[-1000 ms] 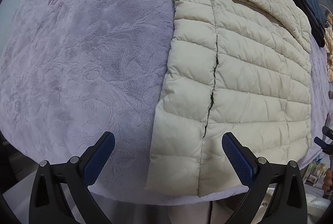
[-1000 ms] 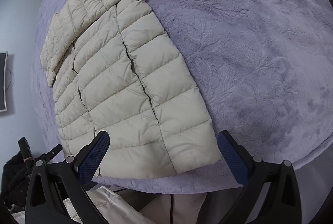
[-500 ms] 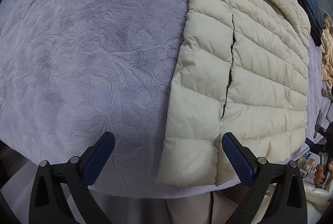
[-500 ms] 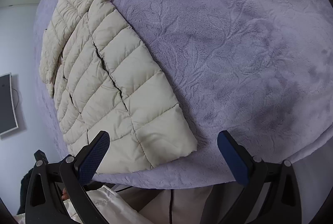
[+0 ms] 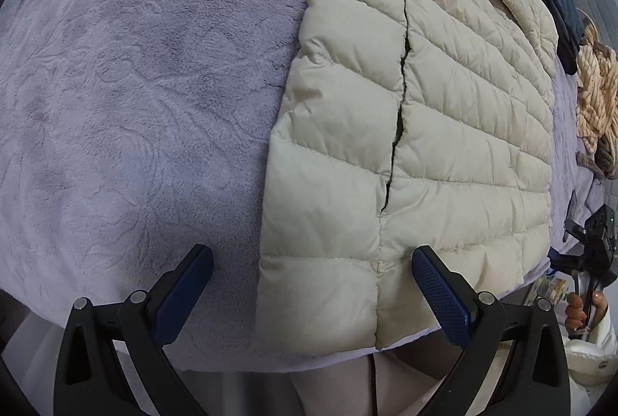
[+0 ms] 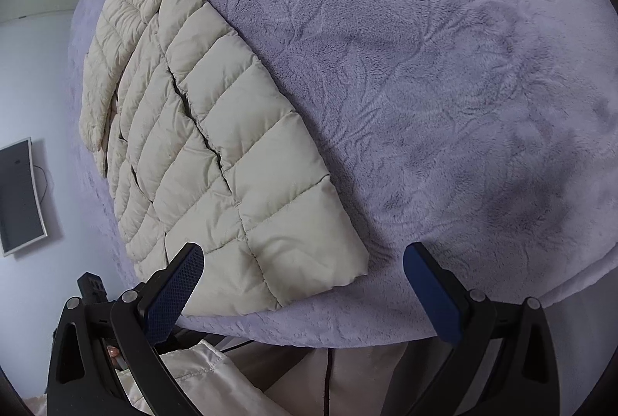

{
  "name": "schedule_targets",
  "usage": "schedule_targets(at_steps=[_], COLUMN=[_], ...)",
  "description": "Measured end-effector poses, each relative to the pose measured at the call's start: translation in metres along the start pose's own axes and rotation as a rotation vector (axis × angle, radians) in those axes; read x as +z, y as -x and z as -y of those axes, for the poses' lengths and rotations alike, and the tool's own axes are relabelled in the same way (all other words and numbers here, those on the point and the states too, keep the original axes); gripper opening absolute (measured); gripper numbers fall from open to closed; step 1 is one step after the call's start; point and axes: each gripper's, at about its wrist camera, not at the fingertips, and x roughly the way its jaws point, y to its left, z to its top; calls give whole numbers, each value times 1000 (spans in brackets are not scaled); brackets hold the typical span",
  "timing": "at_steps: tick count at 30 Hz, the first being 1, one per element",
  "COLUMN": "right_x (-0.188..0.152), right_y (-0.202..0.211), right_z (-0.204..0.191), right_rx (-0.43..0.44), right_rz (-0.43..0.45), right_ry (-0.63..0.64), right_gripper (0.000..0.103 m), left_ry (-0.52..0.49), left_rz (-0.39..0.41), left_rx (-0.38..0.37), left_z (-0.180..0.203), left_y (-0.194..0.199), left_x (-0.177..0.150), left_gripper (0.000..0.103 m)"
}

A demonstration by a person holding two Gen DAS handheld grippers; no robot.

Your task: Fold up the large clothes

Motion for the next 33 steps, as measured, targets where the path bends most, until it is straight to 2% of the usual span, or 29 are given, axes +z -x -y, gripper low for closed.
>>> schedule_targets(at_steps=[6,18,20,22,23,25,26,27,28,29,31,33], right_x=[2,9,8,7,6,5,5,6,6,6,7,7], right_y=[-18,-33,-33,-34,-34,-34,-35,-36,-36,-35,-33,-28], right_z=[-8,-30,-33,-35,-36,-38,-39,-41,-43,-46,-51,-57], right_rx=[46,243,262,276,282,278,269,262,258,254,253,276], right_rz=[-28,-12,-9,-6,-7,-9,-14,-18,-19,-21,-15,-10], right_ry=[2,-22,-33,-40,-41,-40,-40,-38,-31,-22,5,34], right_gripper=[103,103,103,100,96,77,61,49,42,27,22,18], left_ry=[-24,-77,-86,-98,-102,-105,-106,-109,-115,-124,-148,-175], left_rz=[-11,-1,11,11,11,14,15,17,18,22,30,41], left_rx=[-21,-24,-26,-17,-13,-9,-4,0,0,-3,0,-4], left_z=[12,45,51,56,61,61,69,69,66,67,66,69], left_y=[-5,-24,-22,-22,-20,-7,-1,0,6,8,15,23], left_x=[2,-4,-3,-4,-1,11,12,13,14,15,15,14], left_gripper=[103,103,96,81,78,64,60,52,40,34,21,18])
